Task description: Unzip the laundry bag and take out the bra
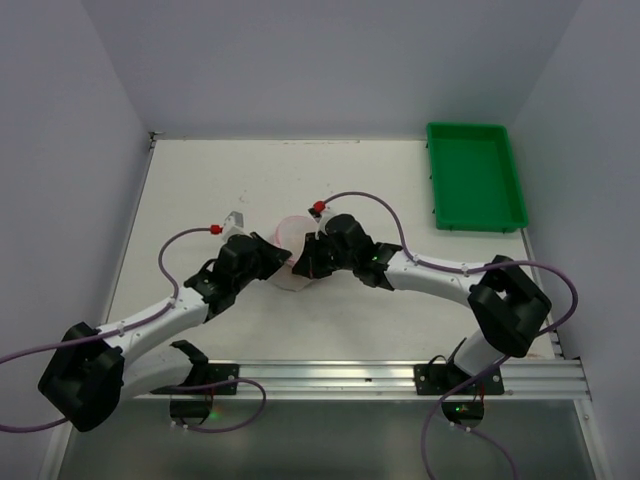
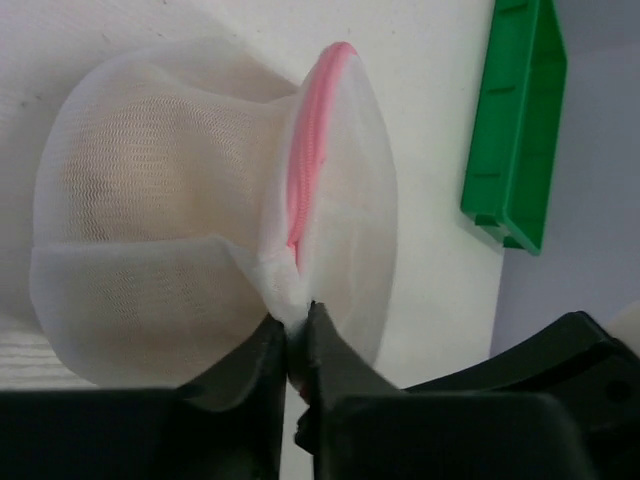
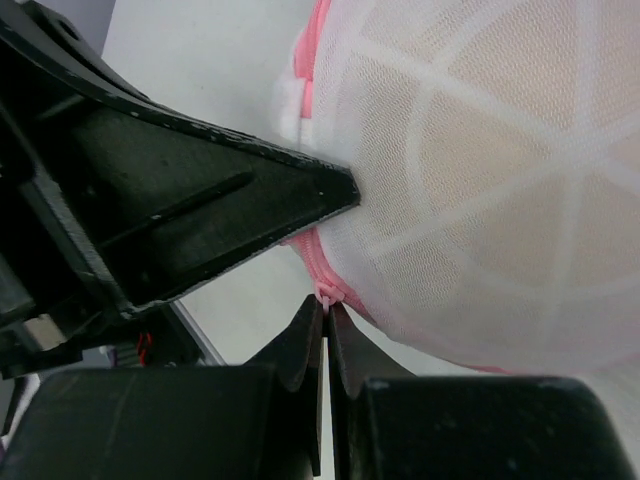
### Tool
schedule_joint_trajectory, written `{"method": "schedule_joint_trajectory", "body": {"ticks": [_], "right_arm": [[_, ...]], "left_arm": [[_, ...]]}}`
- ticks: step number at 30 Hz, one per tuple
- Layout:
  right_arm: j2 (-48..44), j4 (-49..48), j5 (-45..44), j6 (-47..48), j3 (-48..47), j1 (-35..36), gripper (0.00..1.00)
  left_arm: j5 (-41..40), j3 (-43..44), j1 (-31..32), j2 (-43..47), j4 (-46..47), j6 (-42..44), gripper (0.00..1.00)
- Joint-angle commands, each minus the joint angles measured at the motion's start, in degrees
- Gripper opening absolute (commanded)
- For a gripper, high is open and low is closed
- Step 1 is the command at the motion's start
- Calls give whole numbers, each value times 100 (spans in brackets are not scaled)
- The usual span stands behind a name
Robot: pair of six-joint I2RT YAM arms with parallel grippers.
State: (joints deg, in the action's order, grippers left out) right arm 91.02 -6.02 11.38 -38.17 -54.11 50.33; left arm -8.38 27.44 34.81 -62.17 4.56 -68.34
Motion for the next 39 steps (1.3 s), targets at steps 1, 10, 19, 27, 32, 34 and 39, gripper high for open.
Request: {"method": "schedule_joint_trajectory", "body": {"ticks": [1,10,19,27,32,34,39], "right_arm": [[-312,233,-337,266,13,12,0],[-1235,206,540,662,1227,-1323,0],[-1096,216,945,707,552,-727,0],[-341,-646,523,-41,6,-23,0],[-33,-883,480,-15,-161,30,0],[82,-822,488,-6,-275,56,0],[188,-813,462,-32,-224,91,0]], "left_arm": [[-216,262,-9,55,283,118,0],[793,463,-888,101,124,1453,0],[1788,1641,-1002,-972,-52,2185,55],[683,1116,-1002,-77,-1035,1491,96],[811,254,-950,812,-704,867,78],[1040,112,-783,716,-562,629,69],[875,375,-142,294,-183,645,59]]}}
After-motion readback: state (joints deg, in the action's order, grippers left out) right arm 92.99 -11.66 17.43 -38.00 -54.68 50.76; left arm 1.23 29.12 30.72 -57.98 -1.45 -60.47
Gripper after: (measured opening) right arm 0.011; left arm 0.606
